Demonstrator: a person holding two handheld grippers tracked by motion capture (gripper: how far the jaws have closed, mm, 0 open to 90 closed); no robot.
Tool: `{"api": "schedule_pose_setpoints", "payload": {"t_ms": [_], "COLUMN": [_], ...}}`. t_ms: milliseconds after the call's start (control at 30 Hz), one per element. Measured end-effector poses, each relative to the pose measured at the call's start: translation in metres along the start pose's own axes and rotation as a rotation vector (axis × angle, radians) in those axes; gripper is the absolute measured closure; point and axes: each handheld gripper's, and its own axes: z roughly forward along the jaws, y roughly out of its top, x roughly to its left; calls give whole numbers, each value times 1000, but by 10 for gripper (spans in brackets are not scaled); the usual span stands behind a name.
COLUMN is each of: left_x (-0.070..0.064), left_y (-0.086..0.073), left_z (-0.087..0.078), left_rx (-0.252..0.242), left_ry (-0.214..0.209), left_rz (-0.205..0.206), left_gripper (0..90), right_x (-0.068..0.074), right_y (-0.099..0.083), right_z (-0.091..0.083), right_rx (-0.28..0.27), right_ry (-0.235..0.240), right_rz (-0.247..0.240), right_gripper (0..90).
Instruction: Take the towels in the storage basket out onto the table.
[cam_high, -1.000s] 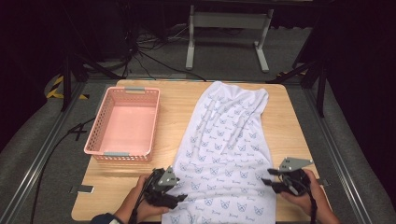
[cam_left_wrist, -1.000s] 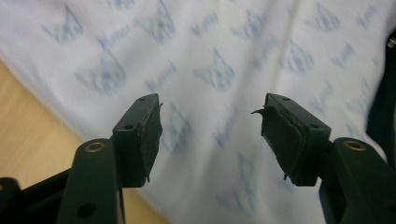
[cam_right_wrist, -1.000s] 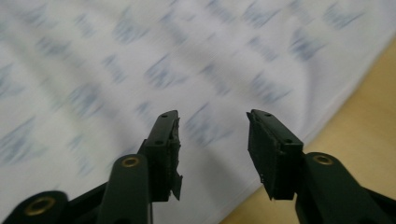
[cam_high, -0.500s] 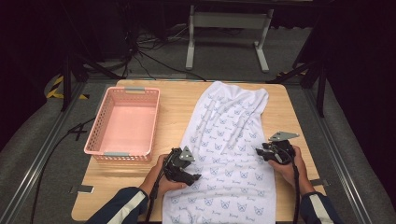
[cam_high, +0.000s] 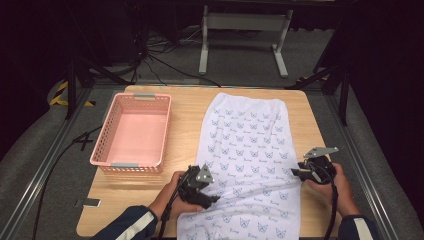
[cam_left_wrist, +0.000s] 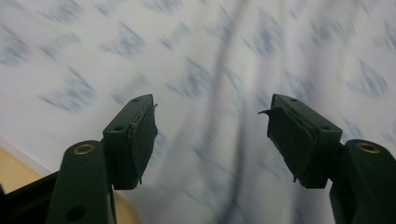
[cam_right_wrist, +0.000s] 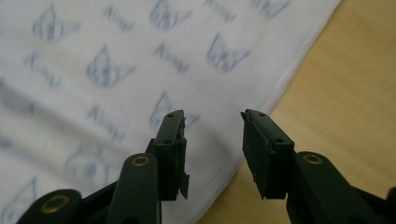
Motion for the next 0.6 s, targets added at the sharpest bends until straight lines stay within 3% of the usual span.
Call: {"api": "schedule_pose_setpoints", "payload": {"t_ms": [67, 100, 133, 167, 200, 267, 300, 333, 367, 400, 467, 500, 567, 600], "left_x": [17, 26, 35, 44, 44, 60, 65, 74, 81, 85, 94, 92, 90, 85], "left_y": [15, 24, 29, 34, 34, 42, 43, 42, 42, 38, 32, 27, 24, 21], "left_z": [5, 11, 16, 21, 21, 36, 40, 45, 49, 54, 56, 57, 56, 53], "left_rx": [-36, -41, -48, -57, -57, -48, -51, -41, -6, 2, 46, 21, 8, 27], "left_ry": [34, 81, 100, 91, 91, 202, 215, 194, 193, 226, 163, 190, 186, 186], "left_rz": [-36, -41, -74, -118, -118, -105, -131, -172, -172, -191, -204, -186, -198, -160], "left_gripper": [310, 308, 315, 319, 317, 320, 333, 345, 334, 335, 354, 359, 360, 355], "right_x": [-7, -10, -16, -19, -19, -27, -29, -30, -30, -29, -26, -25, -27, -28], "right_y": [12, 18, 26, 32, 32, 42, 45, 46, 46, 46, 45, 44, 40, 38], "right_z": [2, 6, 13, 20, 20, 37, 44, 48, 53, 58, 66, 66, 63, 62], "right_rx": [-77, -100, -124, -133, -133, -146, -141, -140, -129, -117, -89, -98, -92, -92], "right_ry": [-18, -44, -61, -64, -64, -92, -91, -79, -69, -60, -40, -32, -14, -5], "right_rz": [36, 39, 47, 53, 53, 65, 68, 70, 75, 75, 59, 66, 82, 91], "right_gripper": [586, 588, 597, 588, 588, 595, 589, 588, 587, 582, 584, 588, 581, 581]}}
